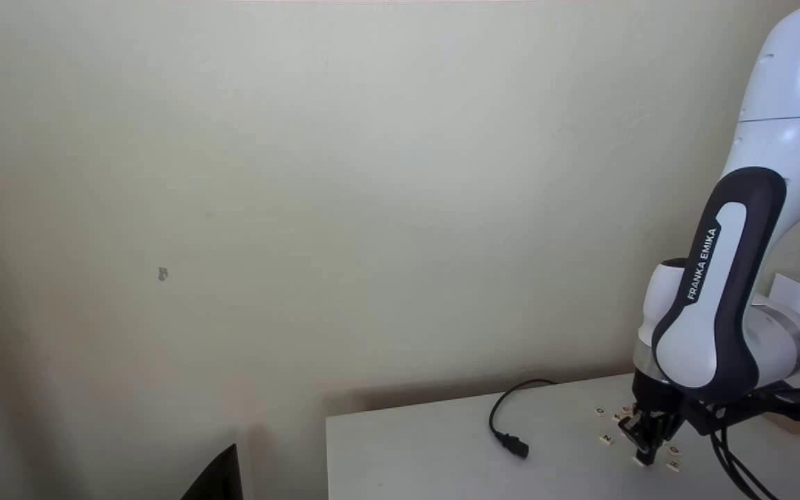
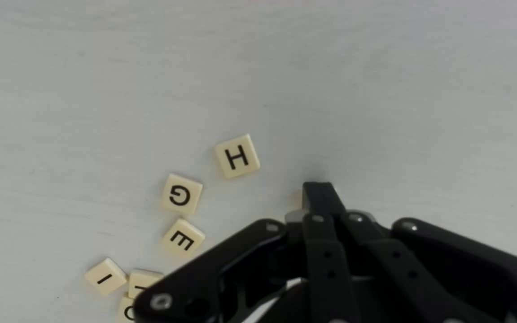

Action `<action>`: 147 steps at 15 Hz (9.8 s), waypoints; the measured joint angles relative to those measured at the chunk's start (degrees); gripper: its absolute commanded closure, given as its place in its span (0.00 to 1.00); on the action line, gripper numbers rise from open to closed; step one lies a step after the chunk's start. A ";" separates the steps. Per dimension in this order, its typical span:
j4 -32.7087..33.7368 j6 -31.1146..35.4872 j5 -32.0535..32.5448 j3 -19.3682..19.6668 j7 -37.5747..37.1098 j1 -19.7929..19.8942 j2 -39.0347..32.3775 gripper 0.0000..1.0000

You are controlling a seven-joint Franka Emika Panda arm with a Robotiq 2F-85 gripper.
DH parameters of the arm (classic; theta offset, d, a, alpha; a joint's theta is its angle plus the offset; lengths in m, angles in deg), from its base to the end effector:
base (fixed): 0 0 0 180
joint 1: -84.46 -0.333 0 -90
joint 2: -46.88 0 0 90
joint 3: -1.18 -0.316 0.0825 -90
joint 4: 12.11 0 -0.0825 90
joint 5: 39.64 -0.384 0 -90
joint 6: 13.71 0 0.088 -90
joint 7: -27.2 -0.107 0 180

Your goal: Spell out the word "leg" with the letter blocks

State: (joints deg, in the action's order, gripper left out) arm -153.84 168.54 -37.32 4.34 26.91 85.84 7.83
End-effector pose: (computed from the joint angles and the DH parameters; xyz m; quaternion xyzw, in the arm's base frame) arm 0.4299 -0.0354 0.0370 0.9997 -0.0155 0.0123 0.0172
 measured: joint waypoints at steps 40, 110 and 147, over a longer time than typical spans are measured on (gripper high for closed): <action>4.31 7.32 -3.61 -3.95 -5.89 7.52 -3.20 1.00; -2.06 9.07 12.34 4.62 23.63 -0.08 -1.33 1.00; -3.35 12.66 4.12 4.49 4.18 4.13 -2.19 1.00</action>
State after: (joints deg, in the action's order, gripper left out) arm -157.19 181.20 -33.20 8.83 31.09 89.98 5.64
